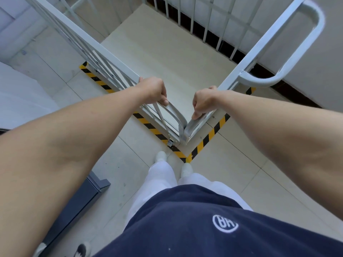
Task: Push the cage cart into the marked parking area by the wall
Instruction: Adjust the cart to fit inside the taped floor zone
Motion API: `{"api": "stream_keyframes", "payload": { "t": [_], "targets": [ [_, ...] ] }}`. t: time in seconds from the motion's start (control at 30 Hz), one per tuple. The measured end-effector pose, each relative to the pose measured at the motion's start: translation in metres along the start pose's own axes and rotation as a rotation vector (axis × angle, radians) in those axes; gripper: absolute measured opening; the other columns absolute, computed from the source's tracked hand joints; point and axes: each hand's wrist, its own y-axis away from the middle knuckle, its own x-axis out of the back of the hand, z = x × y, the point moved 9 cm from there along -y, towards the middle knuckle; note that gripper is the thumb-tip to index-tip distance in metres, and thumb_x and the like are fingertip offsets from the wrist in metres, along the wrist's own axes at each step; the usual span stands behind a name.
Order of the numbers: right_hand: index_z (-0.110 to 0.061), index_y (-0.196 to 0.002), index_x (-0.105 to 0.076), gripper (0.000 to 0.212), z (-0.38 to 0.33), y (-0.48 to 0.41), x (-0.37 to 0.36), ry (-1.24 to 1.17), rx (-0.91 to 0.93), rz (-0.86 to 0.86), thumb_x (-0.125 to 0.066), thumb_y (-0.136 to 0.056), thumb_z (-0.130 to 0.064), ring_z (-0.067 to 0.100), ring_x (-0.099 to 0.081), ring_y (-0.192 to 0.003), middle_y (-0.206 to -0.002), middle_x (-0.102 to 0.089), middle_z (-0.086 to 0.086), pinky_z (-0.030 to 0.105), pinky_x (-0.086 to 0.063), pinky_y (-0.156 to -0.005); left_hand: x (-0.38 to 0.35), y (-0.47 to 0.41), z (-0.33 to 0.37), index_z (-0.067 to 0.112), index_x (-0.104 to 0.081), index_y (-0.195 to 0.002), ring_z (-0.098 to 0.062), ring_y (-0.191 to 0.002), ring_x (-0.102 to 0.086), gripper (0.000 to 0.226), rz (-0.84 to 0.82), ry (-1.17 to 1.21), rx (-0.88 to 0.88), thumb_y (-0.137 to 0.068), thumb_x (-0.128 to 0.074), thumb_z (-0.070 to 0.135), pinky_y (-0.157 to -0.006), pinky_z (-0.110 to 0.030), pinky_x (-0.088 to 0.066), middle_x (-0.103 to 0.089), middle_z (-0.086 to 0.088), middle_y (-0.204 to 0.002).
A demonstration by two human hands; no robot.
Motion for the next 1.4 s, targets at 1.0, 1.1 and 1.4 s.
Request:
{"api": "stream_keyframes", "payload": {
  "t": [1.0, 1.1, 1.4],
  "targets": [
    [-0.013, -0.135, -0.051, 0.044, 0.054, 0.084, 0.075, -0.219, -0.046, 0.395, -0.051, -0.097, -0.034, 0.027, -0.053, -0.122, -0.135, -0.056, 0.009, 0.036, -0.044, -0.1, 0.023, 0.049, 0.132, 0.013, -0.046, -0.138, -0.026, -0.133, -0.041, 0.043, 0.268, 0.12, 0.01, -0.099, -0.041, 0.03, -0.12, -0.046, -0.005, -0.048, -0.01, -0.141],
    [-0.011, -0.134, -0.052, 0.044, 0.076, 0.095, 0.088, -0.172, 0.036, 0.408, -0.049, -0.097, -0.036, 0.028, -0.054, -0.12, -0.133, -0.057, 0.01, 0.037, -0.045, -0.098, 0.034, 0.059, 0.154, 0.012, -0.045, -0.14, -0.028, -0.137, -0.035, 0.044, 0.327, 0.222, 0.121, -0.099, -0.041, 0.03, -0.119, -0.044, -0.008, -0.044, -0.01, -0.145],
    [-0.01, -0.133, -0.053, 0.047, 0.126, 0.15, 0.089, -0.174, 0.264, 0.428, -0.048, -0.097, -0.04, 0.03, -0.052, -0.123, -0.133, -0.057, 0.013, 0.034, -0.04, -0.101, 0.048, 0.119, 0.21, 0.011, -0.052, -0.134, -0.027, -0.132, -0.042, 0.044, 0.629, 0.514, 0.339, -0.096, -0.048, 0.032, -0.113, -0.041, -0.03, -0.052, -0.007, -0.14]
  ]
}}
